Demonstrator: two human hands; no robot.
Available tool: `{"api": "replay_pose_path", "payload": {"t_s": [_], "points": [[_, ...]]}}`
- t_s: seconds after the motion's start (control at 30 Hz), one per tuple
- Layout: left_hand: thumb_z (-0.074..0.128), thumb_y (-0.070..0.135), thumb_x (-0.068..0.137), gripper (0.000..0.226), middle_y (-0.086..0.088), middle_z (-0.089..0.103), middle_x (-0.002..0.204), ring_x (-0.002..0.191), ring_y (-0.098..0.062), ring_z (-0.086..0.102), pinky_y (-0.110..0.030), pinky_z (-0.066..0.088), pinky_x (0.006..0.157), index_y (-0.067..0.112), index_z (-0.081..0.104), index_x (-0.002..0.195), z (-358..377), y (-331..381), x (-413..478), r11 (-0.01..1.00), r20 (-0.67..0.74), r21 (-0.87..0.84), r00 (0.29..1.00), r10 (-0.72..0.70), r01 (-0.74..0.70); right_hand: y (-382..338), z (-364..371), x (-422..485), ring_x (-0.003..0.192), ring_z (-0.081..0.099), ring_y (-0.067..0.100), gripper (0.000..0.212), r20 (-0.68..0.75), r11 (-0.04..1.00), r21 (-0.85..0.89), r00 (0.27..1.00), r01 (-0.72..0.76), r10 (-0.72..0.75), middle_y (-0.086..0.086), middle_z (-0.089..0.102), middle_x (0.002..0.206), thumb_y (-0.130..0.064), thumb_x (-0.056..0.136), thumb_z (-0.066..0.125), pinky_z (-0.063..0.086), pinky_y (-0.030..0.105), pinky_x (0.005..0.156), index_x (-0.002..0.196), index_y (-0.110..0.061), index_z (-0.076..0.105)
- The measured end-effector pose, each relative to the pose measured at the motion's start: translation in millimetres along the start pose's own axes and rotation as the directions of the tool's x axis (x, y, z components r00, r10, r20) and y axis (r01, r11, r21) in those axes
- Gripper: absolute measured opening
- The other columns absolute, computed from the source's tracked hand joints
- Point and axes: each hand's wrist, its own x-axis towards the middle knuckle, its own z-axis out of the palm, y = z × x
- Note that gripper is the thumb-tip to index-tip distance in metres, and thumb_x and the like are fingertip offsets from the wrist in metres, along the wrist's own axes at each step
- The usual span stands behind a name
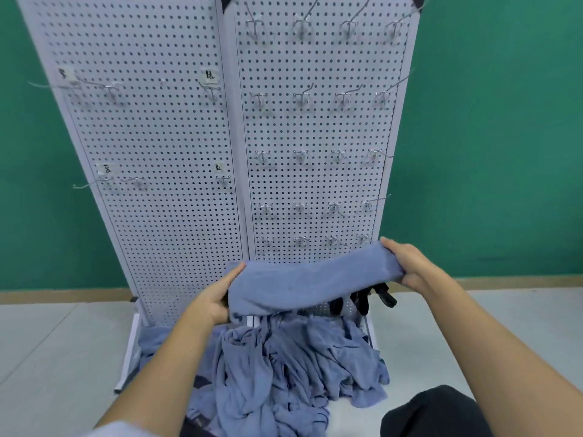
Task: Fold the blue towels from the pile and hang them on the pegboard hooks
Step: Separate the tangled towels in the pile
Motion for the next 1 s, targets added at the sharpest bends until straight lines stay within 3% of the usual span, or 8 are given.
{"api": "replay_pose_path", "payload": {"t_s": [0.07,0.17,0.3,0.5,0.63,0.77,0.87,1.0], "points": [[0.073,0.028,0.075,0.037,-0.016,0.07,0.096,0.089,-0.03,0.066,-0.045,0.06,0.064,0.0,0.068,0.099,-14,2,-1,0.999,0.003,0.027,0.999,0.034,-0.034,17,5,2,0.072,0.06,0.021,0.024,0.053,0.997,0.036,0.996,-0.069,0.067,0.011,0.064,0.085,-0.029,0.094,0.059,0.053,0.034,0.065,0.089,-0.005,0.06],[0.074,0.022,0.069,0.046,-0.014,0.061,0.105,0.098,-0.029,0.061,-0.045,0.059,0.074,0.001,0.06,0.107,-32,-1,-1,0.997,-0.002,0.07,0.999,0.035,-0.035,34,9,3,0.068,0.062,0.017,0.019,0.184,0.99,0.045,0.975,-0.134,0.123,0.008,0.068,0.08,-0.02,0.093,0.061,0.053,0.023,0.051,0.095,-0.002,0.062],[0.057,0.018,0.091,0.023,-0.017,0.07,0.094,0.078,-0.028,0.071,-0.041,0.058,0.07,0.0,0.063,0.104,-43,-4,-2,0.996,0.022,0.081,0.999,0.024,-0.026,60,14,12,0.072,0.067,0.018,0.032,0.281,0.978,0.041,0.942,-0.203,0.183,0.008,0.072,0.084,-0.014,0.089,0.064,0.058,0.028,0.061,0.116,0.001,0.059],[0.053,0.019,0.095,0.021,-0.014,0.072,0.084,0.07,-0.023,0.07,-0.034,0.058,0.063,0.003,0.063,0.102,-61,3,-4,0.973,-0.035,0.232,0.999,0.027,-0.018,70,12,15,0.072,0.069,0.015,0.022,0.357,0.985,-0.015,0.92,-0.169,0.163,0.007,0.073,0.085,-0.014,0.092,0.059,0.057,0.025,0.059,0.109,-0.001,0.061],[0.048,0.006,0.094,0.018,-0.014,0.073,0.088,0.072,-0.021,0.072,-0.033,0.06,0.061,-0.001,0.062,0.105,-73,6,-10,0.983,-0.004,0.17,0.998,0.07,-0.068,70,4,15,0.075,0.069,0.009,0.026,0.385,0.99,-0.098,0.914,-0.097,0.128,0.004,0.072,0.097,-0.019,0.093,0.058,0.054,0.021,0.057,0.115,-0.006,0.061],[0.049,0.005,0.095,0.025,-0.014,0.07,0.106,0.082,-0.02,0.072,-0.031,0.06,0.069,-0.003,0.059,0.117,-84,10,-10,0.944,0.001,0.27,0.981,0.194,-0.188,70,0,15,0.084,0.068,0.01,0.032,0.415,0.995,-0.094,0.908,-0.023,0.06,0.004,0.07,0.109,-0.018,0.089,0.063,0.055,0.021,0.064,0.12,-0.008,0.06],[0.049,0.009,0.097,0.024,-0.011,0.068,0.11,0.086,-0.017,0.07,-0.027,0.059,0.07,0.003,0.059,0.117,-85,10,-12,0.854,-0.003,0.426,0.944,0.33,-0.297,65,-3,11,0.083,0.069,0.011,0.058,0.468,0.998,-0.014,0.883,0.055,-0.043,0.004,0.072,0.104,-0.03,0.064,0.083,0.055,0.021,0.062,0.114,-0.009,0.063],[0.048,0.006,0.097,0.019,0.001,0.074,0.093,0.081,-0.011,0.07,-0.023,0.058,0.068,0.014,0.063,0.105,-79,15,-19,0.72,0.033,0.469,0.825,0.564,-0.511,58,-4,6,0.054,0.063,0.005,0.021,0.427,0.981,0.099,0.884,0.166,-0.192,-0.003,0.072,0.075,0.003,0.09,0.054,0.046,0.016,0.044,0.106,-0.008,0.061]]}}
